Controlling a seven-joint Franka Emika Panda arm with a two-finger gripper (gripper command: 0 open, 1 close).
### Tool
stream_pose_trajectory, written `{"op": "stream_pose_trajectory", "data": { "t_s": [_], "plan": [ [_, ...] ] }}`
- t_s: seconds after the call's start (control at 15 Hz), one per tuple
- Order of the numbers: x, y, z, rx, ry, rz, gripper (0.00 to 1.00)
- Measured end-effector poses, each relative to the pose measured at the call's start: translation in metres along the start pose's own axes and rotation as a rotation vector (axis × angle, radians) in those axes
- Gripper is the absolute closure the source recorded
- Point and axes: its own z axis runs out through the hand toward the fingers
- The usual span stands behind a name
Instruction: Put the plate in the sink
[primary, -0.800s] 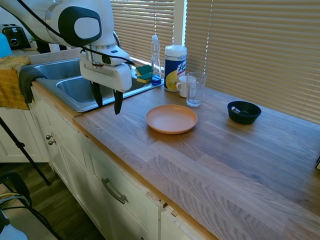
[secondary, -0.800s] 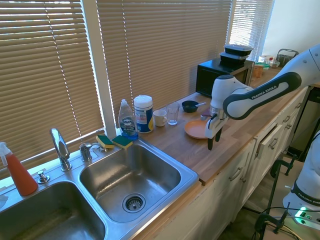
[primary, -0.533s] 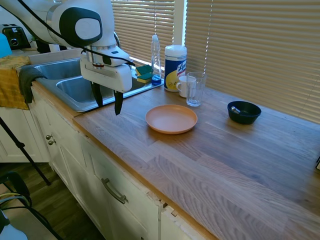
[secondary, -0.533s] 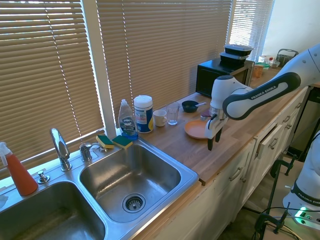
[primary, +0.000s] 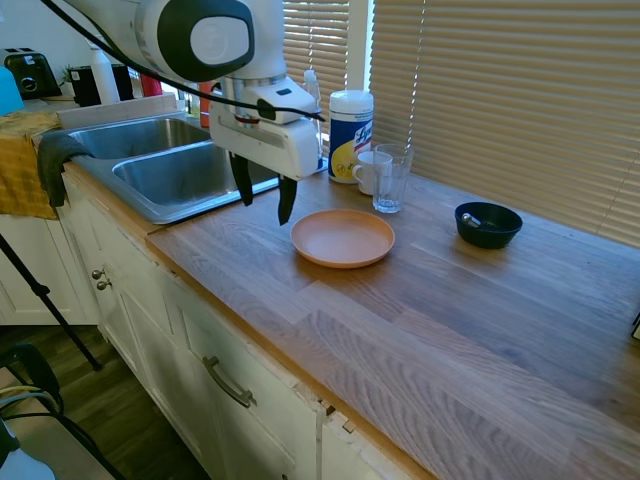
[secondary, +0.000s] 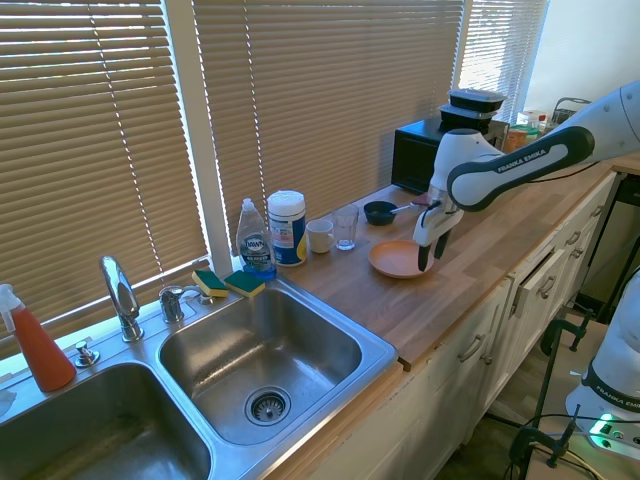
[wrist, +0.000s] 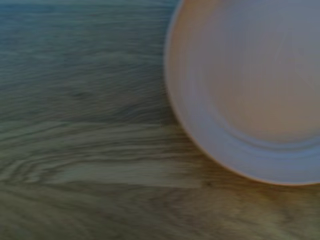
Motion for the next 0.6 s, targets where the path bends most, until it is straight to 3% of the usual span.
{"op": "stream_pose_trajectory", "data": {
  "t_s": [0.33,0.6],
  "plan": [
    [0.076,0.03,0.009,0.018,-0.027,0.07,0.0],
    [0.125,0.035,0.03,0.039,-0.053,0.069,0.0]
  ]
}}
